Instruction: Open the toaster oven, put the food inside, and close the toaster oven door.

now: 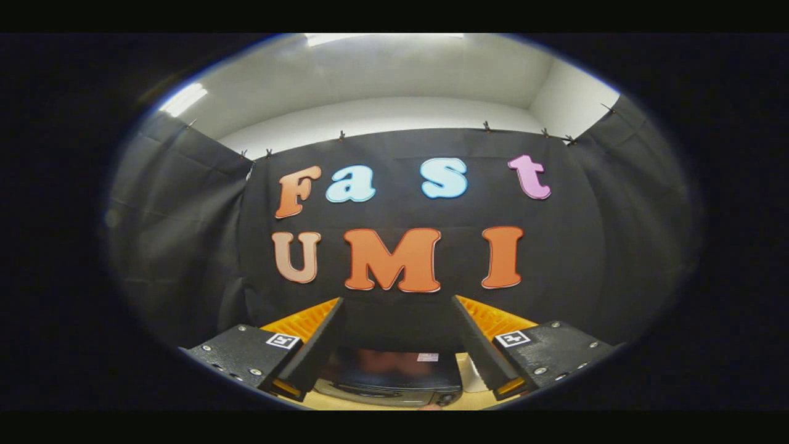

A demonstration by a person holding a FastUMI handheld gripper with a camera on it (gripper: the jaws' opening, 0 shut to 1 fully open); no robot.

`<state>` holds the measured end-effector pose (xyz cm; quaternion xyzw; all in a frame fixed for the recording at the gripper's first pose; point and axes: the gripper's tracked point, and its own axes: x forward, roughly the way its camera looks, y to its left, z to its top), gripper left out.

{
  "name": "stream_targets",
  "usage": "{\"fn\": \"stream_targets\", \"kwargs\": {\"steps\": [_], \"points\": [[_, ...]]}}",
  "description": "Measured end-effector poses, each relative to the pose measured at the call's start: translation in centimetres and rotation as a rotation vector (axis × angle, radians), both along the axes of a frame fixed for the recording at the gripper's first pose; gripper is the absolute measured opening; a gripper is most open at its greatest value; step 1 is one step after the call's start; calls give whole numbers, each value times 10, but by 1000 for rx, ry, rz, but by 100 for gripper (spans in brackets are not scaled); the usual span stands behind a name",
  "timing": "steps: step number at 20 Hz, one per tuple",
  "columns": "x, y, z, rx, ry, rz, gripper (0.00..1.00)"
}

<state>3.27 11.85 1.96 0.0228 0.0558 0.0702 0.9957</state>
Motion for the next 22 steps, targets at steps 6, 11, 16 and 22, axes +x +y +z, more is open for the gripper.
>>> {"fn": "stream_targets", "kwargs": {"steps": [6, 11, 16, 22], "points": [[13, 20, -56, -21, 94, 17, 99], [10, 61, -144, 94, 290, 120, 99], [2, 67, -242, 60, 503, 93, 99], [-2, 57, -277, 7, 516, 25, 99]]}}
